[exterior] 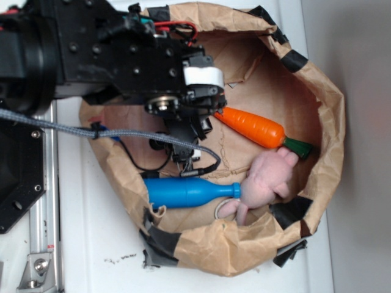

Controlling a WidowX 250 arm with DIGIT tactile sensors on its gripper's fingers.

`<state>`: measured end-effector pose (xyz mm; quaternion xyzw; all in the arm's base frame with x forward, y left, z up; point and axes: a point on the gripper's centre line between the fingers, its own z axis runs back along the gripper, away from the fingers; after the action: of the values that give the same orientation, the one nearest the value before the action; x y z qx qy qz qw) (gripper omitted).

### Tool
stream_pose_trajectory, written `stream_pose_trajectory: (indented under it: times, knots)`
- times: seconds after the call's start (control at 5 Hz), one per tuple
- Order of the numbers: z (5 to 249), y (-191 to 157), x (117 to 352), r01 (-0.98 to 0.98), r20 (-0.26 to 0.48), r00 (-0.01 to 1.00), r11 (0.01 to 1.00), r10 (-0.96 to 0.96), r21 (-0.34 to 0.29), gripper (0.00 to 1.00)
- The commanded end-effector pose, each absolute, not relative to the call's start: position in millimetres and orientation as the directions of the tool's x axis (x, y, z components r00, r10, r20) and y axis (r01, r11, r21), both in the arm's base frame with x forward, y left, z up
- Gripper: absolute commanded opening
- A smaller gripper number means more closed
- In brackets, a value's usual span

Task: Grab the black box.

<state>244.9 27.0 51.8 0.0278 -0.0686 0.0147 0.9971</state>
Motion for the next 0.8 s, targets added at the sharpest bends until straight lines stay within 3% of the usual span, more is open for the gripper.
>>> stream_pose_trajectory:
  times: [0.0,0.2,0.4,0.6]
  knots:
    - [35.2,43.6,259.6,-0.092,0.122,0.989,0.989,0.078,0.116,1.00]
    - [28.2,41.3,260.4,-0.084,0.101,0.992,0.989,0.072,0.124,1.00]
    - [31.4,41.9,260.5,-0.096,0.106,0.991,0.989,0.085,0.110,0.77]
    - [30.5,44.2,262.3,-0.116,0.099,0.989,0.988,0.106,0.102,0.00]
